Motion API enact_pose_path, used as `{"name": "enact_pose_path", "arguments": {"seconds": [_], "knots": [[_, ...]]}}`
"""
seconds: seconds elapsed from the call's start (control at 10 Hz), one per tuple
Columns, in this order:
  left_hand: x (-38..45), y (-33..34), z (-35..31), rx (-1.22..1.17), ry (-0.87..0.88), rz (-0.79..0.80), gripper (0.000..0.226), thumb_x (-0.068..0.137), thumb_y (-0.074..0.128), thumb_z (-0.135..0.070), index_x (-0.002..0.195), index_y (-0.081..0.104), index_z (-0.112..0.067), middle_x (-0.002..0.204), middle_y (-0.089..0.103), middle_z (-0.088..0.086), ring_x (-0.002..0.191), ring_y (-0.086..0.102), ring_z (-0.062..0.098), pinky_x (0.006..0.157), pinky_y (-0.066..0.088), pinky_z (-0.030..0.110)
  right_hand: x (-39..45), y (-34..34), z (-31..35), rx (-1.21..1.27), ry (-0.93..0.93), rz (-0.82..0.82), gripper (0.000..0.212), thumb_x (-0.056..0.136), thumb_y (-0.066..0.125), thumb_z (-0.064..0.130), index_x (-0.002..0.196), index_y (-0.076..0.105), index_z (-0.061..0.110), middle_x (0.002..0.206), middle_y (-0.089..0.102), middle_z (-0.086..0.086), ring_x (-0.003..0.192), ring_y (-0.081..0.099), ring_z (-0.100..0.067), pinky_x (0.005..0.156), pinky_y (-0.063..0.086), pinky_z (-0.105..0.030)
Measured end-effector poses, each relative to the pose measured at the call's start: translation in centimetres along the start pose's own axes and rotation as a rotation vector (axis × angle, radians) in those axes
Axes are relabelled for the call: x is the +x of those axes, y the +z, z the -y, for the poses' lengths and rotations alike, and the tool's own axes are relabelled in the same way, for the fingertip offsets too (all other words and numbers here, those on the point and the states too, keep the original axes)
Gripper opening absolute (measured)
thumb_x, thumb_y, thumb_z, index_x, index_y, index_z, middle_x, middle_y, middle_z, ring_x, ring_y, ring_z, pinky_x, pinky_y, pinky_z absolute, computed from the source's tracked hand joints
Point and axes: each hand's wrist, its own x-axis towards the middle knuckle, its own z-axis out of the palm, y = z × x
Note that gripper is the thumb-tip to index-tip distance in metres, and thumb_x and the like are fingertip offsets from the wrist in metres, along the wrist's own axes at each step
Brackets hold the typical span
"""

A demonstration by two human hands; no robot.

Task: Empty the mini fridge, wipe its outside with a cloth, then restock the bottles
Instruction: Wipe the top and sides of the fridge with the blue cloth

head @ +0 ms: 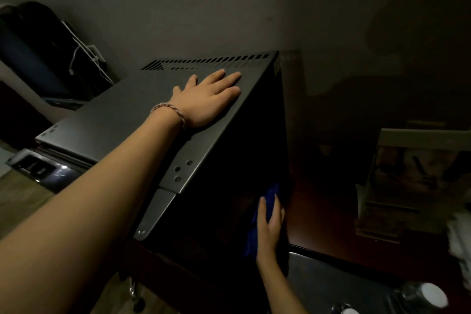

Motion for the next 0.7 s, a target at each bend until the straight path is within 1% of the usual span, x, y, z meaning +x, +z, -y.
{"name": "enact_pose_path", "arguments": {"seconds": [0.1, 0.2, 0.3, 0.4, 0.5, 0.6, 0.7], "knots": [[0.0, 0.0, 0.1, -0.001, 0.001, 0.006, 0.048, 0.1, 0.016, -0.065, 0.148, 0.009, -0.061, 0.163, 0.001, -0.024, 0.151, -0.003, 0.036, 0.115, -0.002, 0.066, -3.2, 1.7, -3.0, -0.048, -0.188, -0.061, 0.073, 0.068, 0.043, 0.096, 0.131, 0.045, 0.06, 0.158, 0.029, 0.005, 0.146, 0.031, -0.017, 0.122, 0.024, -0.043], [0.1, 0.1, 0.1, 0.016, -0.011, -0.009, 0.048, 0.1, 0.016, -0.065, 0.148, 0.009, -0.061, 0.163, 0.001, -0.024, 0.152, -0.003, 0.035, 0.115, -0.001, 0.066, -4.1, 3.3, -0.5, -0.066, -0.369, -0.081, 0.049, 0.089, 0.051, 0.071, 0.134, 0.052, 0.052, 0.157, 0.029, 0.011, 0.146, 0.032, -0.018, 0.117, 0.032, -0.049], [0.2, 0.3, 0.0, 0.037, -0.019, -0.026, 0.051, 0.097, 0.017, -0.068, 0.147, 0.01, -0.062, 0.163, 0.002, -0.022, 0.152, -0.001, 0.036, 0.116, 0.0, 0.066, -2.4, 4.3, 3.0, -0.057, -0.609, -0.071, 0.042, 0.094, 0.055, 0.058, 0.133, 0.055, 0.043, 0.157, 0.033, 0.006, 0.147, 0.031, -0.03, 0.116, 0.032, -0.051], [0.3, 0.3, 0.1, 0.036, -0.02, -0.006, 0.065, 0.083, 0.012, -0.076, 0.147, 0.01, -0.063, 0.163, 0.002, -0.023, 0.152, -0.001, 0.034, 0.117, 0.001, 0.066, 1.6, 4.3, 4.6, -0.056, -0.66, -0.077, 0.045, 0.092, 0.058, 0.059, 0.131, 0.059, 0.036, 0.154, 0.038, 0.001, 0.145, 0.034, -0.031, 0.113, 0.034, -0.056], [0.6, 0.5, 0.3, 0.038, -0.019, -0.013, 0.065, 0.084, 0.011, -0.075, 0.147, 0.009, -0.063, 0.163, 0.002, -0.022, 0.152, -0.001, 0.034, 0.116, 0.0, 0.066, 5.8, 3.8, 5.2, -0.04, -0.64, -0.074, 0.046, 0.091, 0.059, 0.059, 0.129, 0.061, 0.033, 0.153, 0.039, -0.002, 0.144, 0.036, -0.027, 0.114, 0.034, -0.052], [1.0, 0.5, 0.7, 0.041, -0.011, -0.015, 0.067, 0.08, 0.009, -0.079, 0.145, 0.009, -0.065, 0.163, 0.003, -0.023, 0.152, 0.0, 0.032, 0.117, 0.001, 0.066, 9.3, 3.2, 5.7, -0.015, -0.569, -0.028, 0.04, 0.09, 0.062, 0.049, 0.128, 0.06, 0.037, 0.153, 0.039, -0.003, 0.143, 0.036, -0.018, 0.115, 0.032, -0.026], [1.2, 0.4, 1.0, 0.035, 0.002, -0.006, 0.075, 0.07, 0.005, -0.086, 0.143, 0.008, -0.068, 0.163, 0.003, -0.024, 0.153, 0.001, 0.029, 0.117, 0.001, 0.066, 11.7, 2.8, 5.6, 0.0, -0.528, -0.025, 0.034, 0.094, 0.066, 0.033, 0.127, 0.059, 0.034, 0.151, 0.04, -0.008, 0.137, 0.037, -0.006, 0.104, 0.027, -0.004]]}}
